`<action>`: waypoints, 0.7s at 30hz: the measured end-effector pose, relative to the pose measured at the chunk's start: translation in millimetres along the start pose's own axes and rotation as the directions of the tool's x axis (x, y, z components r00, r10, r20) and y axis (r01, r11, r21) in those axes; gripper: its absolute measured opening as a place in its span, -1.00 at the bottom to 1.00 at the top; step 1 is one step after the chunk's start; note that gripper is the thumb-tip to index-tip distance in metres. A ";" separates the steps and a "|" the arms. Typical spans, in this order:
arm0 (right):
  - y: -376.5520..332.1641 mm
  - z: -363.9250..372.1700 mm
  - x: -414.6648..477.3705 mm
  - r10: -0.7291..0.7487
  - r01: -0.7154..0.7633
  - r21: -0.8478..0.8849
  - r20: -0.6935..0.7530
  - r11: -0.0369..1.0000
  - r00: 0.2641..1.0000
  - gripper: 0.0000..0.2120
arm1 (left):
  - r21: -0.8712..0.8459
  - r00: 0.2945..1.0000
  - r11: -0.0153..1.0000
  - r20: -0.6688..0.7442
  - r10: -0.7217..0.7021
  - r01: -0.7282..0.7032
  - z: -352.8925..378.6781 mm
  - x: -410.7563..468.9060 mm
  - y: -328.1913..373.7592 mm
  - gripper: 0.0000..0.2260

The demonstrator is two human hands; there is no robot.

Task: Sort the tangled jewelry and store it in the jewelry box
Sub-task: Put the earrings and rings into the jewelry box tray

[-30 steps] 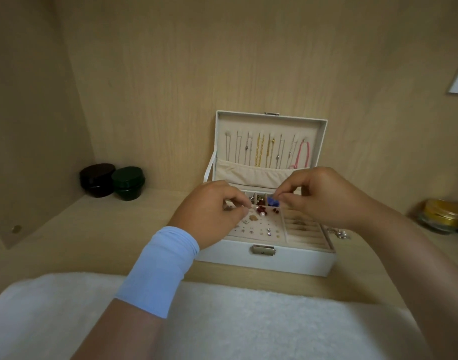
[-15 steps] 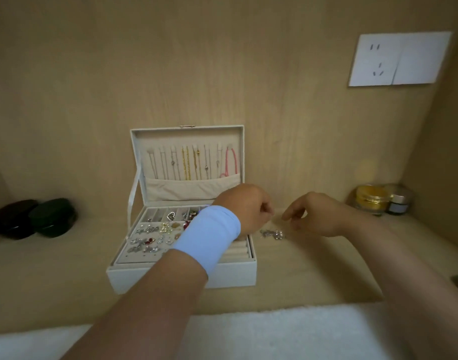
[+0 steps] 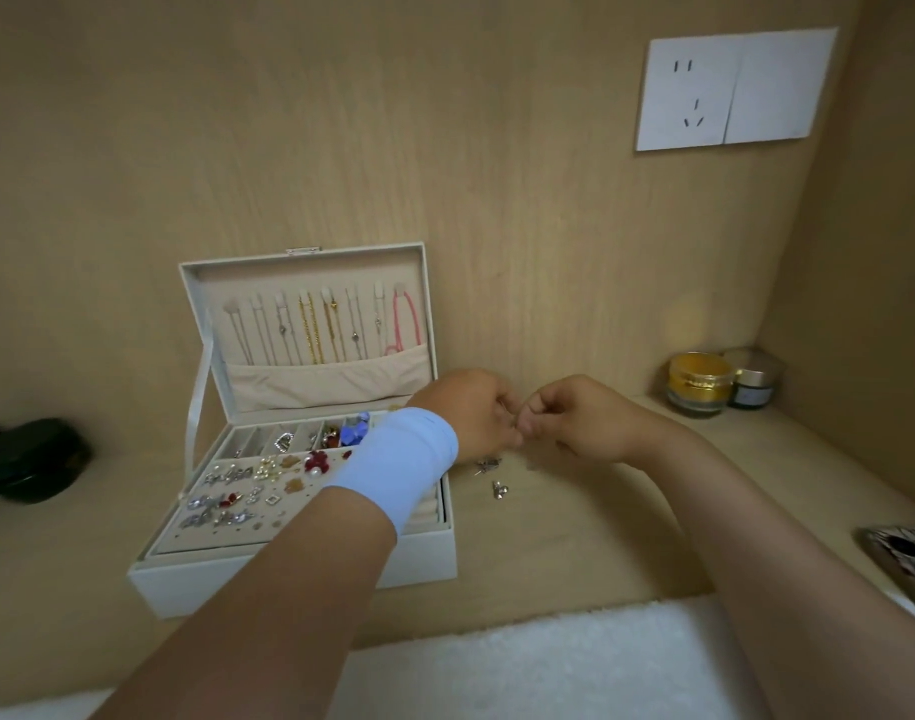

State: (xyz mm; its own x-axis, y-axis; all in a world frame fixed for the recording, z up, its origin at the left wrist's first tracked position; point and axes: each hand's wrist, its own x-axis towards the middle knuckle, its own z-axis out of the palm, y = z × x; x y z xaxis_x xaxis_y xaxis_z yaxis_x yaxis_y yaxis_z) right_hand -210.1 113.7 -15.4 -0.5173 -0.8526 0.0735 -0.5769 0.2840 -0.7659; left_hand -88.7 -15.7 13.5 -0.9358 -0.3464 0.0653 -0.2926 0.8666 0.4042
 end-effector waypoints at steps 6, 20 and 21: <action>-12.5 -9.8 -7.4 -0.002 -0.007 0.227 0.040 0.974 0.999 -0.83 | -0.286 0.989 0.958 -0.140 -0.044 0.002 -4.2 -7.0 -3.5 -0.86; 3.7 4.4 -0.8 0.078 -0.061 -0.287 0.048 0.956 0.996 -0.89 | -0.254 0.961 0.967 -0.264 -0.086 0.017 -18.4 -31.5 -6.6 -0.91; 2.0 4.2 -2.9 0.078 -0.059 -0.283 0.054 0.957 0.995 -0.91 | -0.269 0.957 0.963 -0.272 -0.098 0.022 -20.6 -34.9 -7.8 -0.90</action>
State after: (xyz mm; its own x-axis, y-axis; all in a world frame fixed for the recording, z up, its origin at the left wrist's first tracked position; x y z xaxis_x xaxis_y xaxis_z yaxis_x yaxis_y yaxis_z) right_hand -207.1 114.9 -19.8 -0.5253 -0.8506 -0.0210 -0.7005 0.4464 -0.5568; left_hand -49.7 -17.7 26.9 -0.8139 -0.5139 0.2711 -0.2494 0.7304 0.6359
